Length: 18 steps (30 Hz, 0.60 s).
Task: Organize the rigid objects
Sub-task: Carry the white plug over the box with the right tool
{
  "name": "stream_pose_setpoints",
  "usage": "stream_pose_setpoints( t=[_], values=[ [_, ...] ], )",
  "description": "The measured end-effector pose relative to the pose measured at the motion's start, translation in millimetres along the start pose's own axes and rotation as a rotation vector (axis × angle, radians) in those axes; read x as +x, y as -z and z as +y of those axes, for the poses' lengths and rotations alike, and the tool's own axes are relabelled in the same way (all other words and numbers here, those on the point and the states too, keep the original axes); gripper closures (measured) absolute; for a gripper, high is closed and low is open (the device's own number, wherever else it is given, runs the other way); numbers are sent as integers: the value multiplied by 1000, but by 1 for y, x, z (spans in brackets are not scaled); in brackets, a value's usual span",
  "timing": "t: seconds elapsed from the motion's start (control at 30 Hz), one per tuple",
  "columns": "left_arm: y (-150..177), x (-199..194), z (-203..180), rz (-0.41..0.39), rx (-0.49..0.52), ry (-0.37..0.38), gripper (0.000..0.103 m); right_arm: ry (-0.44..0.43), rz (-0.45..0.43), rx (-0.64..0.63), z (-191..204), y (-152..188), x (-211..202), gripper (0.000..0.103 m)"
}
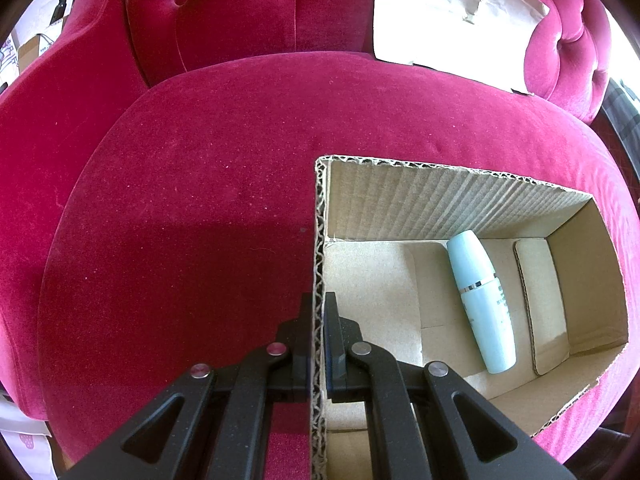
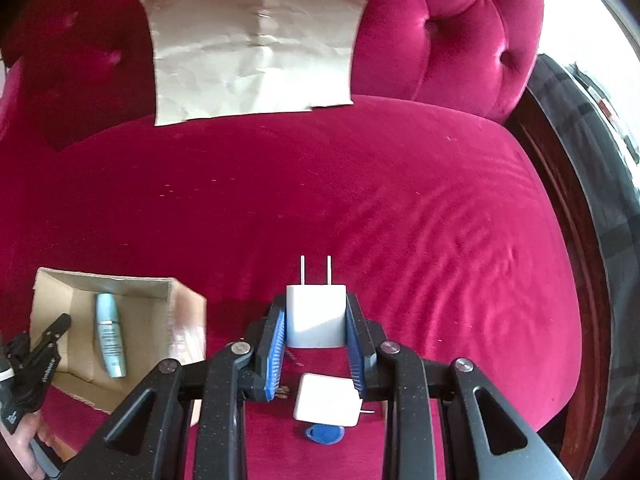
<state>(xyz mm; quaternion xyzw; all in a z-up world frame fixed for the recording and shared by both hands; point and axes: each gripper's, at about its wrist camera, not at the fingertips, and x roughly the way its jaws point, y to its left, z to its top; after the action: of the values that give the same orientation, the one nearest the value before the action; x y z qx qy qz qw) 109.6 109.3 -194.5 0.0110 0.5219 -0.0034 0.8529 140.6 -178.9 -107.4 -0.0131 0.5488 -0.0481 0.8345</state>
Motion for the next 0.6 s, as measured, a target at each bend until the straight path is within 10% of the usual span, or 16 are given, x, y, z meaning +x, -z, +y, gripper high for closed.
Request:
stream_pose_setpoints(
  t=[0.6],
  values=[
    [-1, 0, 0, 3, -5, 0, 100, -88, -30, -123, 62, 3, -7, 75]
  ],
)
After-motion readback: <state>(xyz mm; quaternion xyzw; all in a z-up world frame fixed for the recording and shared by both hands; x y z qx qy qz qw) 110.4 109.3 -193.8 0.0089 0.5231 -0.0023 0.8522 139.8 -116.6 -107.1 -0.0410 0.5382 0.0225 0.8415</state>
